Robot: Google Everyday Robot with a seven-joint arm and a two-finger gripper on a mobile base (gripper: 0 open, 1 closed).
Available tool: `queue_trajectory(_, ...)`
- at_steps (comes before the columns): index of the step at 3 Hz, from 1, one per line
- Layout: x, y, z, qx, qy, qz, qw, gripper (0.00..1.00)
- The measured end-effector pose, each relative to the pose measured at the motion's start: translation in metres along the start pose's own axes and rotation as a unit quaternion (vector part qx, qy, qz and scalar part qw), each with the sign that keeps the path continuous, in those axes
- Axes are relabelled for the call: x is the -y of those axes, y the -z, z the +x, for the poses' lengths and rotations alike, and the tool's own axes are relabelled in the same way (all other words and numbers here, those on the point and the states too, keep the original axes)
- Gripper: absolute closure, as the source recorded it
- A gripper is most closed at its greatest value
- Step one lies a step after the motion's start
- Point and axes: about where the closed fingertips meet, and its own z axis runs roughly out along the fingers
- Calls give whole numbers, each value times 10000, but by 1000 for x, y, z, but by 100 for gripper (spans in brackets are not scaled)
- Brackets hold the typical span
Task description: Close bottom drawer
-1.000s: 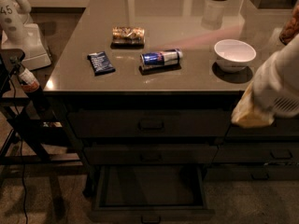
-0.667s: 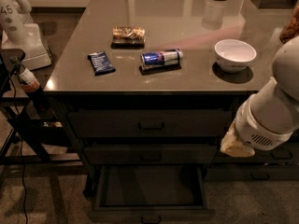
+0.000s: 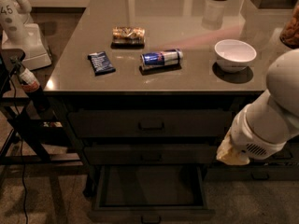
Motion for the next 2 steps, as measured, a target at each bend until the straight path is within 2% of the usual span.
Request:
queue_trajectory(1, -26, -54, 5, 27, -334, -308, 9990, 100)
queue_trajectory(2, -57, -121, 14, -73, -656, -696, 9954, 100)
